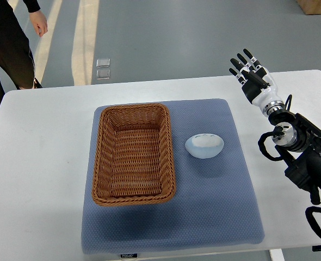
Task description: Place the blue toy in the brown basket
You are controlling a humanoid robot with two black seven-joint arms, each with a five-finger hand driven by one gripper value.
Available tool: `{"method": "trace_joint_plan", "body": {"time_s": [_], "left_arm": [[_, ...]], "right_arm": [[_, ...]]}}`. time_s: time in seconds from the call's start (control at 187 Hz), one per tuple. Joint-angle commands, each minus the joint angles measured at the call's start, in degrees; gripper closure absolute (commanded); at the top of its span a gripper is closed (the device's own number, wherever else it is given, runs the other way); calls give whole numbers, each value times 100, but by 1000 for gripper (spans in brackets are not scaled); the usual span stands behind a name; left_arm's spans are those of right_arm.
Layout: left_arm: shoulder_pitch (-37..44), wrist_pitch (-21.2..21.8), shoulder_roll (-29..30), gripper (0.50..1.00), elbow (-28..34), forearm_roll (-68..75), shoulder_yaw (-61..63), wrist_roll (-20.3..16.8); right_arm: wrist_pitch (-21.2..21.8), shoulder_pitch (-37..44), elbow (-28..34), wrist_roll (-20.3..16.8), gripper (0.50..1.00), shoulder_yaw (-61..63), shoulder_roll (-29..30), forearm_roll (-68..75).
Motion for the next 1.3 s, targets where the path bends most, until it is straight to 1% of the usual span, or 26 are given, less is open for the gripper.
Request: {"method": "trace_joint_plan", "body": {"time_s": [0.0, 0.939, 1.296], "left_arm": [[0, -3, 0, 500, -1, 0, -1, 0], [9, 6, 0, 500, 7, 0, 34, 0], [9, 6, 0, 500, 7, 0, 34, 0]], "right_arm": [[0, 0, 0, 0, 589, 0, -2, 0], [0, -9, -9, 0, 589, 9, -2, 0], [-79, 62, 26, 0, 589, 9, -99, 9]]}}
